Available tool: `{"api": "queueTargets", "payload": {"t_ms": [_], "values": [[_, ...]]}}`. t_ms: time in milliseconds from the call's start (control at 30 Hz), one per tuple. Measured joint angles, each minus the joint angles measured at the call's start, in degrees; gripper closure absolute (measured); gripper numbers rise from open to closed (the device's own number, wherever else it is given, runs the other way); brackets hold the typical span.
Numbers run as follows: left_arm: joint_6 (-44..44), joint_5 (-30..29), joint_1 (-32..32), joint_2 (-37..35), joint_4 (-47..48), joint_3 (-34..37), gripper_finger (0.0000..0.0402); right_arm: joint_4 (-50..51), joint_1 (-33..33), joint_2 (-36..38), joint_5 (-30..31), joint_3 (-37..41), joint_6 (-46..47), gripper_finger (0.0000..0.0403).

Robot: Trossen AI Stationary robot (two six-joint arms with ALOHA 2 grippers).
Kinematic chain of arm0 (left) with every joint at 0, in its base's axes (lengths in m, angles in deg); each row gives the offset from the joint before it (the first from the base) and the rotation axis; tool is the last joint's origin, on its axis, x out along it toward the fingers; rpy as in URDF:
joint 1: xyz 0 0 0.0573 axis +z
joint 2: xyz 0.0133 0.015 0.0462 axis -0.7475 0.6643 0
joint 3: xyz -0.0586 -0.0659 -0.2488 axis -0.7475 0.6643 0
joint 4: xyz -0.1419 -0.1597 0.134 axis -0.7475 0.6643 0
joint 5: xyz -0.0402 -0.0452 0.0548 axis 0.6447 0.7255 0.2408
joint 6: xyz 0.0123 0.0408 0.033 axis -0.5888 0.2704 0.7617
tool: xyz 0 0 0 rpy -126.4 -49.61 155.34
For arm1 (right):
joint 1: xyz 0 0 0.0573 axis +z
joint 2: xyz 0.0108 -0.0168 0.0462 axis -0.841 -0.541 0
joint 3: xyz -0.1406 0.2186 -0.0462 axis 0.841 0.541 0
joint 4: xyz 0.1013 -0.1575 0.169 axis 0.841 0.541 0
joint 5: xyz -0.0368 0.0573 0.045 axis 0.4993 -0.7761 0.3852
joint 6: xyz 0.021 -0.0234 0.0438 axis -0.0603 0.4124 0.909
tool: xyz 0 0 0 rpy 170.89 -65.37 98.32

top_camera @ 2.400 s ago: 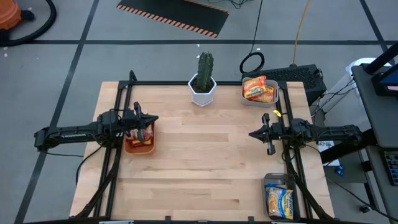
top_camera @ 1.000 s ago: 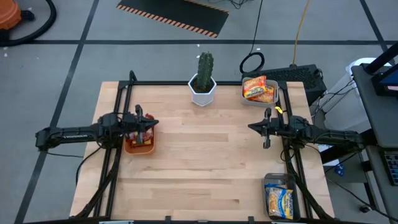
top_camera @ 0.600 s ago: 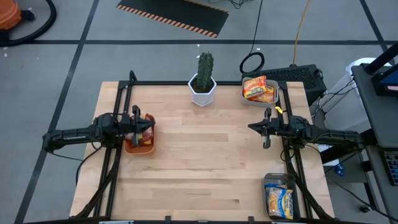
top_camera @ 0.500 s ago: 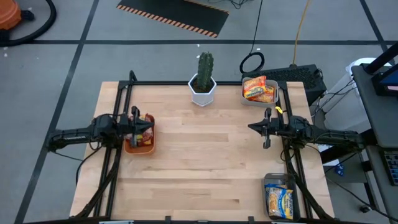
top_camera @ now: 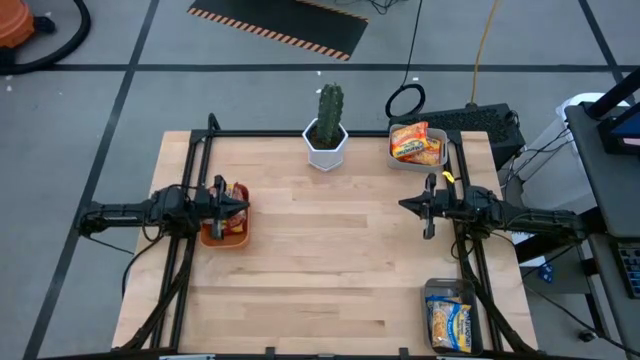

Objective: Sort Maruchan noodles
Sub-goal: Return to Home Position

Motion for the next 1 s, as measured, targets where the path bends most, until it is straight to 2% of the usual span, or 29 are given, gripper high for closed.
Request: {"api": "queueTargets", "payload": {"t_ms": [133, 300, 467, 1000], "values": [[0.36, 0.03, -0.11, 0.02, 2.51, 0.01, 0.0401, 0.01, 0.00, 0.00, 0.00, -0.01, 0.00, 0.0403], [0.73, 3.02, -0.10, 0.02, 3.40, -0.04, 0.0401, 0.04, 0.00, 0.00, 0.00, 0.00, 0.00, 0.0403], [3.46, 3.02, -0.09, 0.60, 3.47, -0.04, 0.0401, 0.04, 0.00, 0.00, 0.00, 0.00, 0.00, 0.0403], [3.38, 3.01, -0.09, 1.33, 3.49, -0.04, 0.0401, 0.12, 0.00, 0.00, -0.02, 0.00, 0.00, 0.0403]]}}
